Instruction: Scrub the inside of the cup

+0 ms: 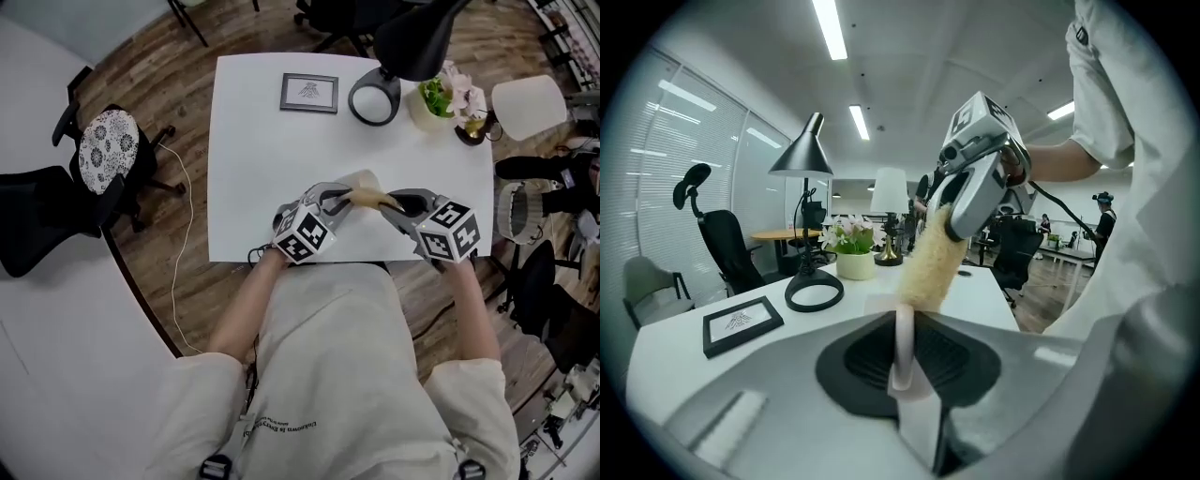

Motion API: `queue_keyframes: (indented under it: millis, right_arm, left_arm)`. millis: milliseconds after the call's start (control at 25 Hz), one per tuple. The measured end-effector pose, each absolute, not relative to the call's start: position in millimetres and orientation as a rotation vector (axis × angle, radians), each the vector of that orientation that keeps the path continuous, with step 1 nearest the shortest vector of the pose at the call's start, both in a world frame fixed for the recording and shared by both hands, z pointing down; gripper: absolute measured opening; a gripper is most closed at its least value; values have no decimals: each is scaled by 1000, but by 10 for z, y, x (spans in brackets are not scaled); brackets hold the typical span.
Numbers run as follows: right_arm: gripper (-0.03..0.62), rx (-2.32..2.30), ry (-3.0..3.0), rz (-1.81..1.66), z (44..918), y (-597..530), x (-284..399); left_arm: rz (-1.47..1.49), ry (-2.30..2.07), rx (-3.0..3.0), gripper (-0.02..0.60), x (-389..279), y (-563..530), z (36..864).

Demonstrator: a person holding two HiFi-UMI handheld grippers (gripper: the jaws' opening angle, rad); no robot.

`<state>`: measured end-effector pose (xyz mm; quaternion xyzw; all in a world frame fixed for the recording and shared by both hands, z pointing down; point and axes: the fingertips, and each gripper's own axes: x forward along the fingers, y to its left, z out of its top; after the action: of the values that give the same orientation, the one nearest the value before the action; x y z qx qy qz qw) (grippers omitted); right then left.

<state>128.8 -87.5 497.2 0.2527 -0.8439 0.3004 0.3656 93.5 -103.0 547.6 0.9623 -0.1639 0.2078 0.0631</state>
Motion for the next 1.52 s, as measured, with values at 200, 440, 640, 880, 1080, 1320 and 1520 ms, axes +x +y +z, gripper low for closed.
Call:
queue_keyframes:
  millis: [200,440,640,880,1080,1320,1520]
  right_arm:
    - [104,648,-2088,761,5087,-757,1643]
    - [104,758,-2076,764,4985,-879,2016]
    - [104,552,-2061,717,5070,-828,1689]
    - [103,440,-2060,706,5219,-775,1399]
    - [103,551,-2088,689,5199,-940,1414]
    - [104,499,-1933,464,5352,-833,1481]
    - [103,330,-1799,440,5534,-632,1471]
  left_arm:
    - [617,-498,2926,48,955,-1083,5458]
    - [593,-422,2970,48,988,-990,5329]
    - [576,-296,3035,49,1119,-829,5181]
    - [561,-215,3075,49,1185,-677,5080]
    - [525,-188,3068,49,1182,-633,4976]
    - [605,-132,3102,49,1227,-533,4992]
    - [589,-131,3081,49,1249,-518,5101]
